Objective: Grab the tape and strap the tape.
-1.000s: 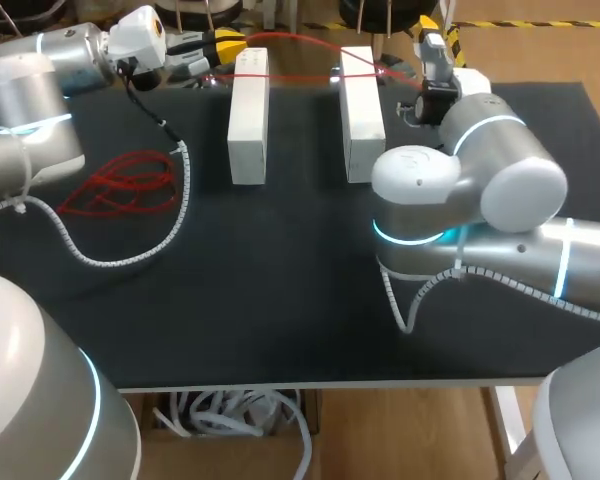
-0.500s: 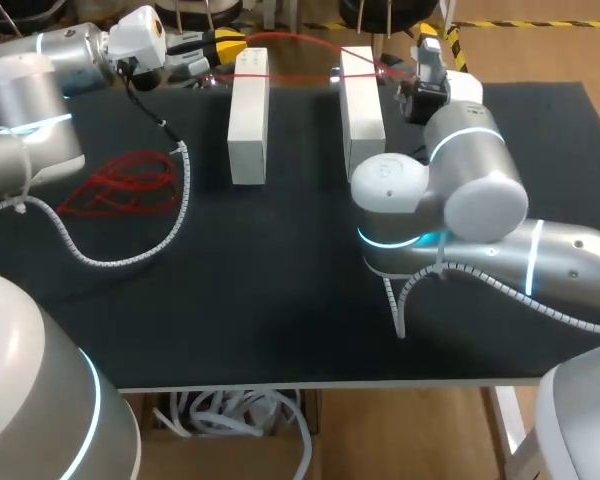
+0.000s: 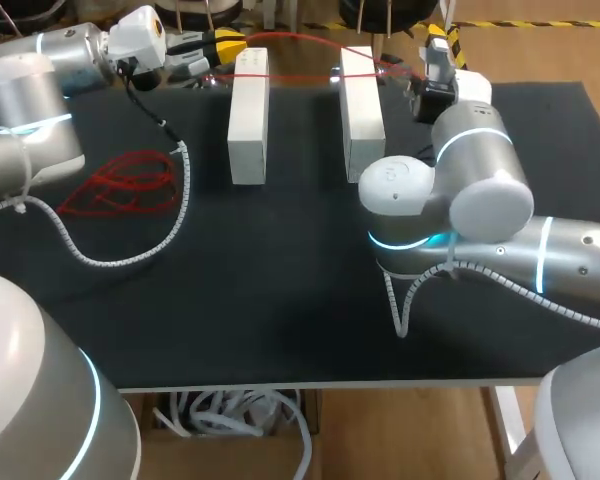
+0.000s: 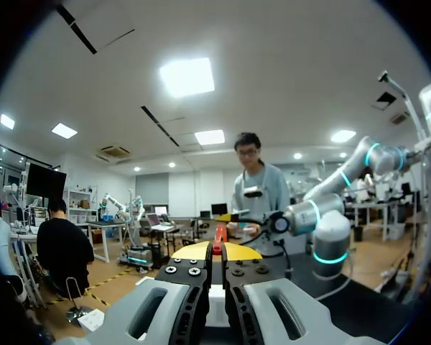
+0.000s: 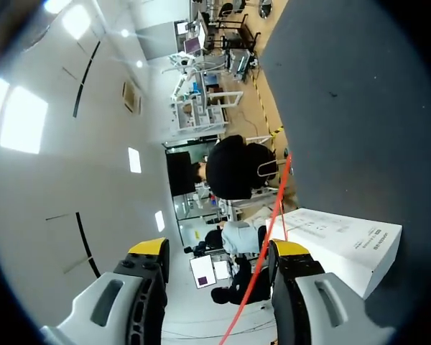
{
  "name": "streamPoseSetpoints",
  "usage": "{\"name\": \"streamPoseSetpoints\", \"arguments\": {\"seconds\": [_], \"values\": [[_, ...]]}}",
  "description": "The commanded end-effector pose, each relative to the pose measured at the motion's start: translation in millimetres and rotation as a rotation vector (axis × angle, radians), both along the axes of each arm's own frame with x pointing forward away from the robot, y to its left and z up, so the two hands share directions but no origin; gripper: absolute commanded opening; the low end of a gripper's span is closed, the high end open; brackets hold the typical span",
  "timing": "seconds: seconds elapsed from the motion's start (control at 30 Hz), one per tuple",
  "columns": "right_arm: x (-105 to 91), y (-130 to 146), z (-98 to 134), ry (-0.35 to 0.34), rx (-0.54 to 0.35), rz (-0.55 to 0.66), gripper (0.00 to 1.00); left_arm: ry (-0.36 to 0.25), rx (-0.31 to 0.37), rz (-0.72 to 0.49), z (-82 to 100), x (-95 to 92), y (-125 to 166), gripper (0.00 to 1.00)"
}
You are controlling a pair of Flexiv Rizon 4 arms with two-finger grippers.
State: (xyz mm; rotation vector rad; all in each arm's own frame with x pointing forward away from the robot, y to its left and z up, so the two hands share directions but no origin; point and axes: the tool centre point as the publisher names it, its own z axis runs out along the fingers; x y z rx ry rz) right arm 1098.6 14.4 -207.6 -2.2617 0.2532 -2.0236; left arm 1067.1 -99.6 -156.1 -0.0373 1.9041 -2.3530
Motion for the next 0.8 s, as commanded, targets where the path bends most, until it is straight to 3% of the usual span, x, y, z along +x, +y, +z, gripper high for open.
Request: {"name": "streamPoseSetpoints", "arguments": {"seconds": [0.03, 0.47, 0.6, 0.8], "values": [[-1.3, -8, 4, 0.006, -0.003, 0.013, 0.59, -0.001, 0.0, 0.002, -0.2, -0.7, 0, 0.0], [-6.0, -18, 5, 0.01, -0.019, 0.028, 0.57, -0.001, 0.0, 0.002, -0.2, -0.7, 0, 0.0], [-6.9, -20, 4, 0.011, -0.025, 0.033, 0.46, -0.001, 0.0, 0.002, -0.2, -0.7, 0, 0.0], [-10.2, -20, 3, 0.016, -0.031, 0.041, 0.47, -0.001, 0.0, 0.002, -0.2, -0.7, 0, 0.0]]}}
